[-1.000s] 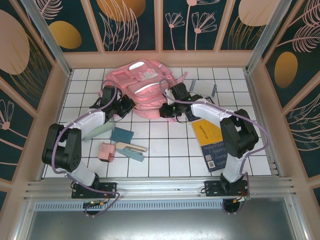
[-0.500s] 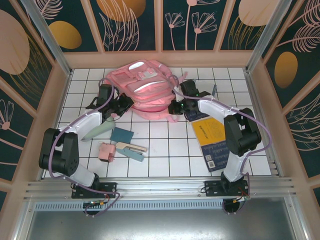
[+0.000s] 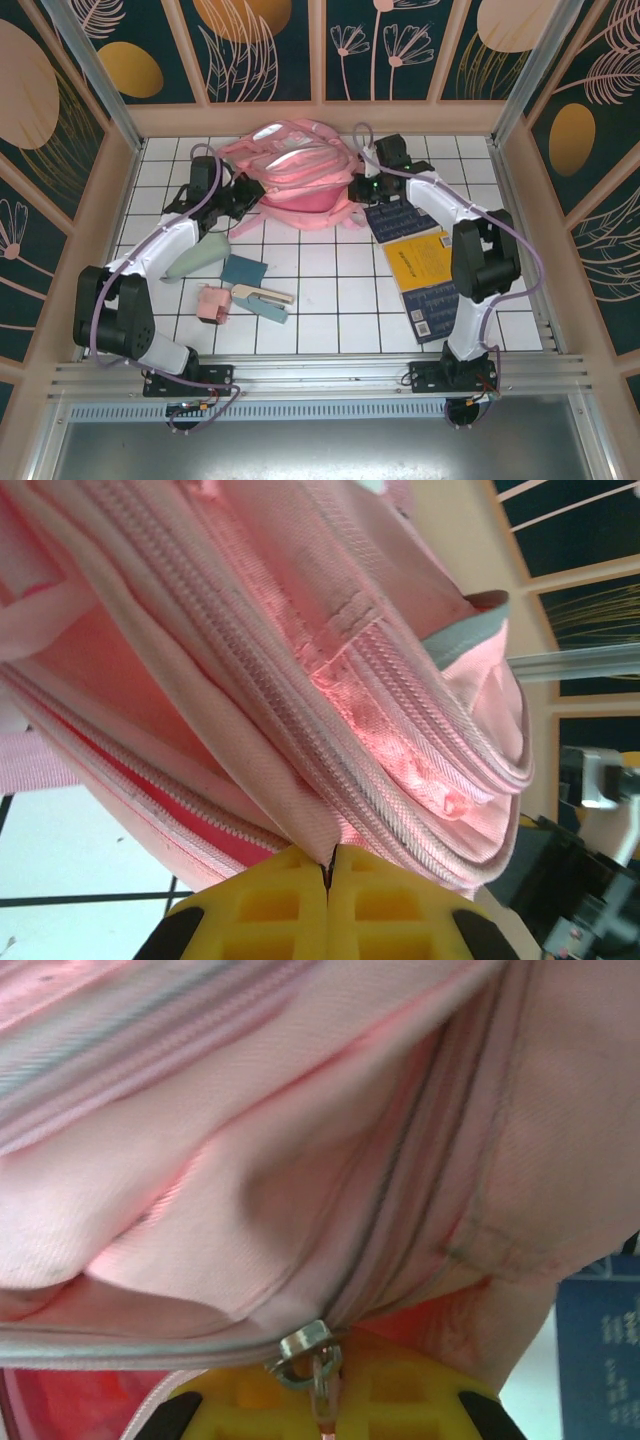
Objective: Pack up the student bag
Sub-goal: Unzip the student bag at the top-center of the table.
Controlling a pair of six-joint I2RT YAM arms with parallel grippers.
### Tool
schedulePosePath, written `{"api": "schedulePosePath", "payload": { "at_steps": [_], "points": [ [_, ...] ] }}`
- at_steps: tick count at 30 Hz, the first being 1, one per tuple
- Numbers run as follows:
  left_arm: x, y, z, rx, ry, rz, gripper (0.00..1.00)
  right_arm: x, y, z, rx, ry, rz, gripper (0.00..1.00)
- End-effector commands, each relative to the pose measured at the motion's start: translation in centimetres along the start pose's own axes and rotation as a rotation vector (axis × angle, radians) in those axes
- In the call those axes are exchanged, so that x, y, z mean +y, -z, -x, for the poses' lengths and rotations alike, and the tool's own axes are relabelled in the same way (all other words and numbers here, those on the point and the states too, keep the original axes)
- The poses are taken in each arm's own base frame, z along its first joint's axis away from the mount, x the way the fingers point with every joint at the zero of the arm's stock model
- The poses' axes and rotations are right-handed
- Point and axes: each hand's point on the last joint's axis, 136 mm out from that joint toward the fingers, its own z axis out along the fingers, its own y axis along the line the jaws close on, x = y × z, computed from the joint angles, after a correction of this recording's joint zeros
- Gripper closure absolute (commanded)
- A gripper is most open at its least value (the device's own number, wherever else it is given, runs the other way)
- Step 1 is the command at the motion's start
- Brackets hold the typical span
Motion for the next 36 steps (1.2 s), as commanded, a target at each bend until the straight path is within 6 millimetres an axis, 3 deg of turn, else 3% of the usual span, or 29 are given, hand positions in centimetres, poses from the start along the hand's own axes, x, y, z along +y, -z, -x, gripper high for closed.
{"api": "schedulePosePath", "payload": {
  "at_steps": [1, 4, 11, 17, 20, 24, 25, 27, 29, 30, 33, 36],
  "points": [
    [0.3, 3.9, 5.5, -0.191, -0.003, 0.063, 1.00, -8.0, 1.3, 3.1, -0.068, -0.069, -0.216, 1.00],
    [-0.6, 4.2, 6.4, -0.207, -0.018, 0.052, 1.00, -6.7, 1.7, 3.4, -0.089, -0.025, -0.187, 1.00],
    [-3.3, 1.2, 6.6, -0.102, -0.153, 0.034, 1.00, 0.8, 3.3, 0.7, -0.122, 0.019, 0.039, 1.00],
    [-8.0, -2.1, 3.2, 0.005, -0.335, 0.014, 0.99, 5.4, 4.5, -3.5, -0.147, -0.008, 0.094, 1.00],
    [-7.9, -4.5, 1.4, 0.071, -0.379, 0.010, 0.97, 8.7, 4.8, -5.4, -0.187, -0.017, 0.117, 1.00],
    [-8.9, -5.6, -1.2, 0.161, -0.448, -0.045, 0.89, 11.8, 4.1, -7.2, -0.197, -0.033, 0.108, 1.00],
    [-8.6, -5.6, -1.2, 0.162, -0.449, -0.025, 0.85, 12.4, 4.0, -7.4, -0.196, -0.044, 0.125, 1.00],
    [-7.0, -4.9, -0.1, 0.104, -0.445, 0.076, 0.70, 13.4, 3.7, -7.6, -0.193, -0.063, 0.163, 1.00],
    [-5.4, -3.3, 1.1, 0.035, -0.427, 0.175, 0.55, 14.1, 3.5, -7.4, -0.198, -0.078, 0.188, 1.00],
    [-4.6, -2.9, 1.4, 0.020, -0.406, 0.204, 0.52, 14.2, 3.4, -7.2, -0.204, -0.087, 0.195, 1.00],
    [-3.9, 1.0, 2.2, -0.059, -0.324, 0.221, 0.45, 15.3, 2.9, -6.9, -0.205, -0.104, 0.252, 1.00],
    [-2.9, 3.7, 1.3, -0.077, -0.207, 0.215, 0.41, 16.6, 2.3, -6.3, -0.193, -0.122, 0.310, 1.00]
  ]
}}
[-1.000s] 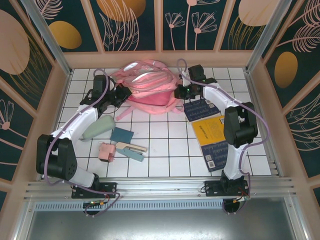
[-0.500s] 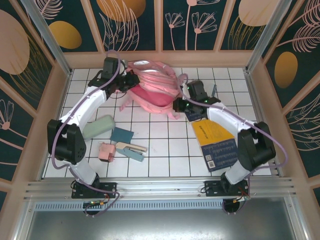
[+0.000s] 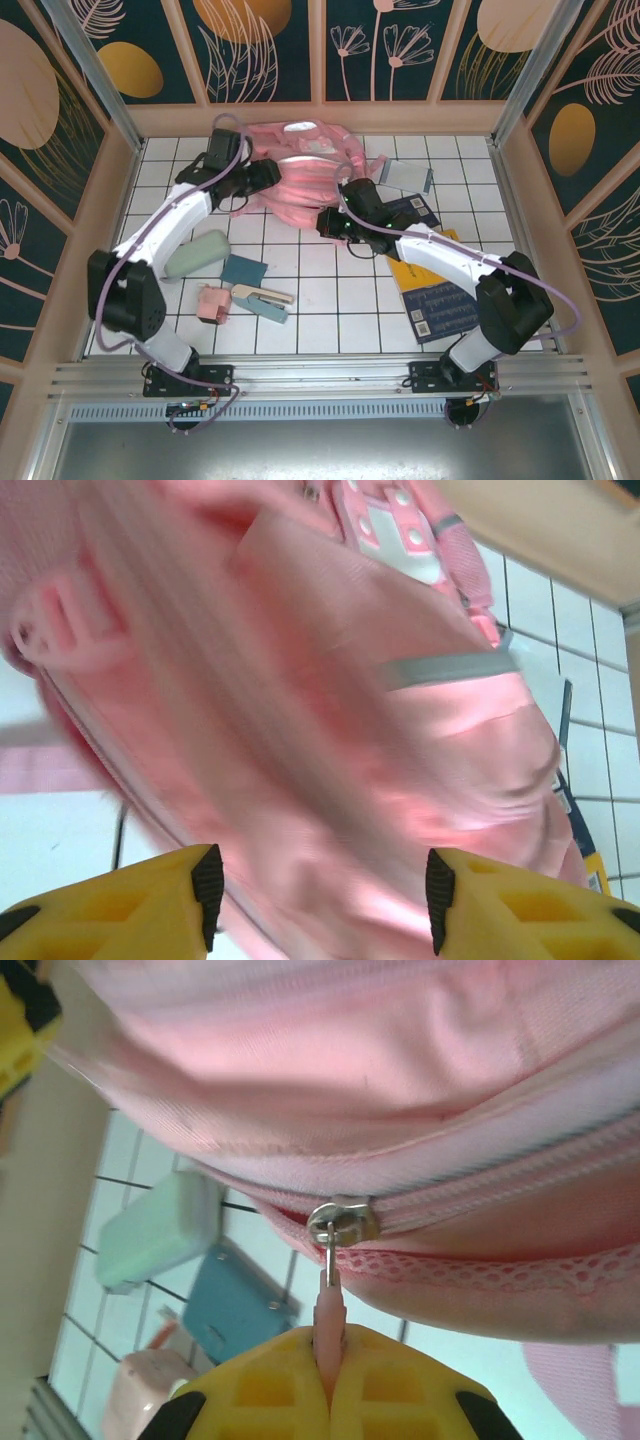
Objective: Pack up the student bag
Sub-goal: Unzip the student bag at the top-center of the table.
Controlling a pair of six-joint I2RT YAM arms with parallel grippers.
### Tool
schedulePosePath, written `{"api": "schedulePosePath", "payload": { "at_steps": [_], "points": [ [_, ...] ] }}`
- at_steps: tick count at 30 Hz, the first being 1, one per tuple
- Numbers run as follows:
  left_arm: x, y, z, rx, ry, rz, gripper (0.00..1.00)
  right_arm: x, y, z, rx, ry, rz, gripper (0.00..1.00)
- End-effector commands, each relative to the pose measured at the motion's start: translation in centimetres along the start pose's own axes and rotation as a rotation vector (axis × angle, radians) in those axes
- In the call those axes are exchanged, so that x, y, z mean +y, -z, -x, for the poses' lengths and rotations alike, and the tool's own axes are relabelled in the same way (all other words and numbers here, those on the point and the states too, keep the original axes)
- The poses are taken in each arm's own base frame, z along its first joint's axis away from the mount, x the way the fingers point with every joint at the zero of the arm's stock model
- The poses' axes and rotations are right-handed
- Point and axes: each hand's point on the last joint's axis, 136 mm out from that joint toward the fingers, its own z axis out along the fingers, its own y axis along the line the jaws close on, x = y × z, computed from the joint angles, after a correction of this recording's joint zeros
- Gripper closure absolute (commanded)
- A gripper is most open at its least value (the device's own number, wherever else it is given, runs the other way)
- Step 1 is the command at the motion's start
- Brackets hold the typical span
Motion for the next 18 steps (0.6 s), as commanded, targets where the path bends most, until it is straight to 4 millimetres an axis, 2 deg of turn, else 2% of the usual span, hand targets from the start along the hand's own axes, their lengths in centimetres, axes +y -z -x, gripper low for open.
{"api": "schedulePosePath", "payload": {
  "at_steps": [1, 6, 8, 11, 18],
  "points": [
    [0.7, 3.7, -0.5, -0.039, 0.143, 0.001, 0.41, 4.4, -1.0, 1.5, -0.028, -0.026, 0.169, 1.00],
    [1.0, 4.9, -4.8, 0.054, 0.376, -0.090, 0.40, 6.8, -2.5, 0.9, 0.003, -0.023, 0.229, 1.00],
    [0.9, 4.7, -6.7, 0.092, 0.517, -0.164, 0.39, 7.4, -2.9, 0.7, 0.010, -0.028, 0.241, 1.00],
    [1.9, 3.7, -9.5, 0.137, 0.676, -0.184, 0.37, 7.9, -3.2, 0.3, 0.012, -0.051, 0.266, 1.00],
    [3.8, 2.3, -11.1, 0.142, 0.791, -0.104, 0.37, 10.6, -4.5, -1.6, 0.051, -0.052, 0.335, 1.00]
  ]
}}
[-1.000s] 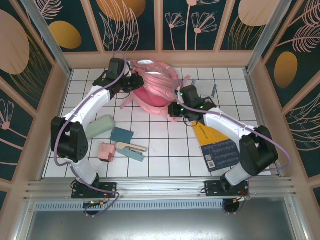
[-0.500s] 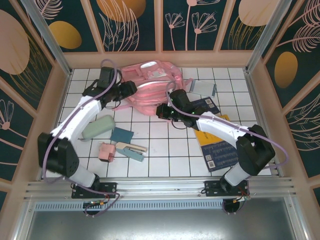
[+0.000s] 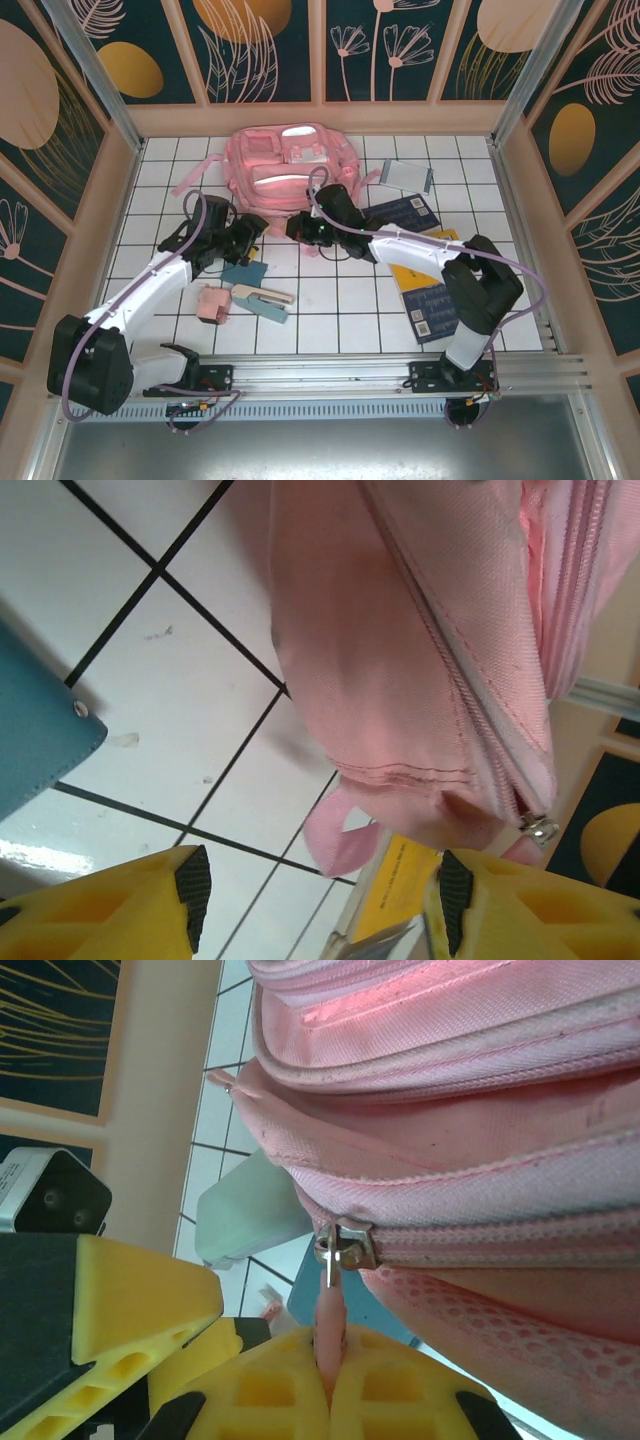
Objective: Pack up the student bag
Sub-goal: Unzip the student bag at the top-center of the table.
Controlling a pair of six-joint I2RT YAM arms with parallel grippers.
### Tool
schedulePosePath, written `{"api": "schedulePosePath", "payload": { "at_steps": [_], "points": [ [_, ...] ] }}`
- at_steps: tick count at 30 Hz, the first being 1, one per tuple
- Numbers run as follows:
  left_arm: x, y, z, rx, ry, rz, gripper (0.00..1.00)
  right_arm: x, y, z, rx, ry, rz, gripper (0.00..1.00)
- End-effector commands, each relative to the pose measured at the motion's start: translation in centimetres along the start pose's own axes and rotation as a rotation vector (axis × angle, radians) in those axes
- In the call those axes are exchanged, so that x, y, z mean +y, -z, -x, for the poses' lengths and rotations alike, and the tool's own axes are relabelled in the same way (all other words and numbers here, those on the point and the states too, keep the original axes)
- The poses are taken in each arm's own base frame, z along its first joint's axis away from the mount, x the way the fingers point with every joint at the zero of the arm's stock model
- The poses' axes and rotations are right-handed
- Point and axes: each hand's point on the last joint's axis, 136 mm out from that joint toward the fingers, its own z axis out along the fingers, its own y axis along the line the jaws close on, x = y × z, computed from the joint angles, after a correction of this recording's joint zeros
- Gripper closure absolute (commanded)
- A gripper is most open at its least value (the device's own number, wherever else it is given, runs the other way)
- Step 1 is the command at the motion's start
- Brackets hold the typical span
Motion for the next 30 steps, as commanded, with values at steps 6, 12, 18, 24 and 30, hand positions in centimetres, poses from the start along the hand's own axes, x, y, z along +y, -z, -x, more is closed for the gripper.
{"api": "schedulePosePath", "payload": {
  "at_steps": [6, 12, 18, 24, 30],
  "points": [
    [-1.5, -1.0, 1.1, -0.033, 0.105, -0.084, 0.39, 6.2, -1.6, -0.5, 0.003, 0.070, 0.188, 1.00],
    [0.1, -2.3, 1.9, -0.041, 0.122, -0.015, 0.41, 6.3, -1.8, -1.1, 0.015, 0.083, 0.200, 1.00],
    [1.0, -2.8, 4.0, -0.108, 0.119, 0.022, 0.52, 6.0, -1.9, -1.7, 0.024, 0.113, 0.180, 1.00],
    [0.5, -3.1, 5.8, -0.164, 0.097, 0.034, 0.76, 4.6, -2.2, -2.7, 0.055, 0.139, 0.129, 1.00],
    [0.0, -4.4, 6.3, -0.155, 0.061, 0.045, 0.80, 4.7, -2.8, -4.0, 0.103, 0.165, 0.145, 1.00]
  ]
}}
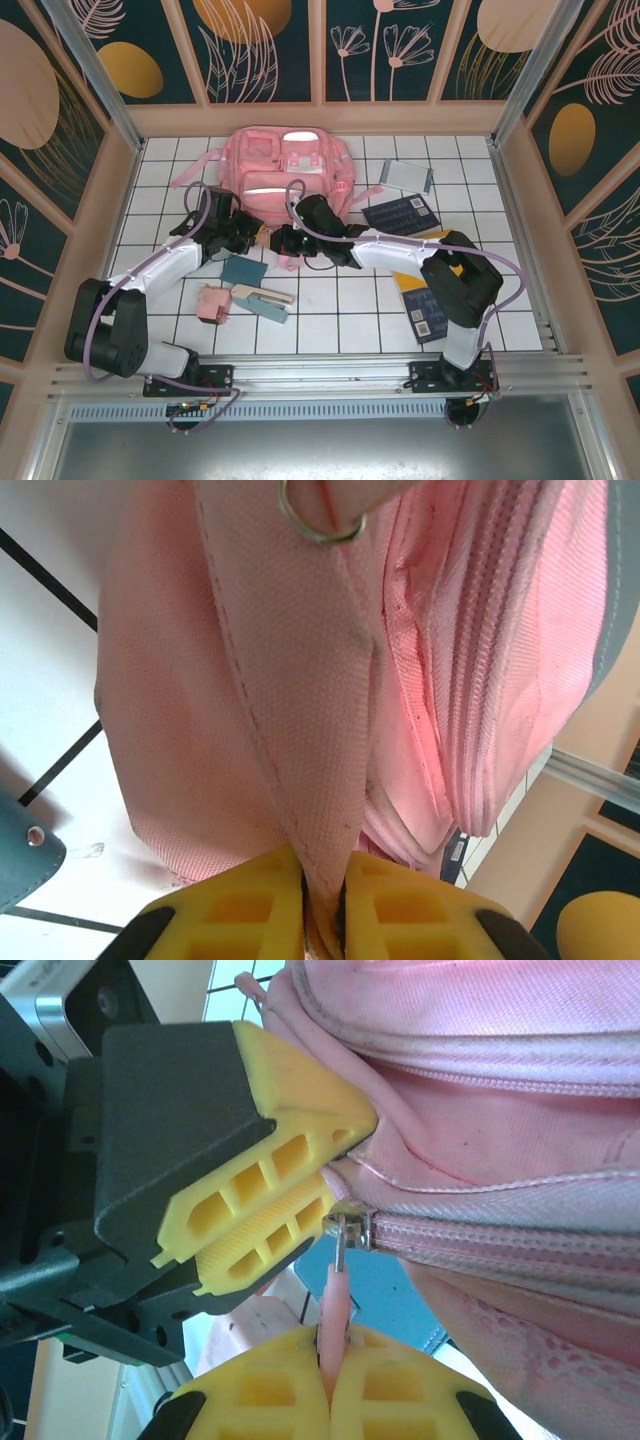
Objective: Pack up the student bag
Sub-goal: Unzip the student bag at the top-center of the table.
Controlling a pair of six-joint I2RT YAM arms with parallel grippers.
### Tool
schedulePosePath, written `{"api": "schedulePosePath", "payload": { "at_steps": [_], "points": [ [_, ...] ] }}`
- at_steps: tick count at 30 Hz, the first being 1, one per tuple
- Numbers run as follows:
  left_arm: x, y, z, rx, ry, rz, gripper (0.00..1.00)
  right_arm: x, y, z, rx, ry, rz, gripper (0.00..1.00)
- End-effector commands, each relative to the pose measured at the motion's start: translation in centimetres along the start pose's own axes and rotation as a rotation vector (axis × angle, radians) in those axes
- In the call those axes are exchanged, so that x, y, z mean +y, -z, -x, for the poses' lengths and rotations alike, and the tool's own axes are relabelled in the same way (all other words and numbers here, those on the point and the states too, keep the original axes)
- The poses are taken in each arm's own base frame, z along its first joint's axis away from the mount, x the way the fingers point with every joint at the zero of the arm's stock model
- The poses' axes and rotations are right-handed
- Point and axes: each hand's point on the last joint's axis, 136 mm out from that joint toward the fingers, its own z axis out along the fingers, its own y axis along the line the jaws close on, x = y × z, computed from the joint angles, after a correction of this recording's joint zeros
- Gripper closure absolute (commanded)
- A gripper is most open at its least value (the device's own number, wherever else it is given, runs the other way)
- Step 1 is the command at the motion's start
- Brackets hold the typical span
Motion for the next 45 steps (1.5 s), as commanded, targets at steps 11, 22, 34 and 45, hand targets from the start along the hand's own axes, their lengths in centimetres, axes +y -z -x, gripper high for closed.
{"api": "schedulePosePath", "payload": {
  "at_steps": [11, 22, 34, 45],
  "points": [
    [0.5, 0.7, 3.6, -0.143, -0.063, 0.031, 1.00, 0.2, -0.3, -0.7, 0.032, 0.097, -0.028, 1.00],
    [0.6, 2.3, 5.4, -0.189, -0.068, 0.030, 1.00, -4.9, 1.6, -2.8, 0.090, 0.053, -0.139, 1.00],
    [-0.2, 3.2, 6.1, -0.210, -0.077, 0.012, 1.00, -11.4, 5.5, -0.7, 0.052, -0.025, -0.224, 1.00],
    [-0.6, 3.5, 6.3, -0.207, -0.082, 0.000, 1.00, -16.7, 8.0, 1.3, 0.050, -0.070, -0.315, 1.00]
  ]
}}
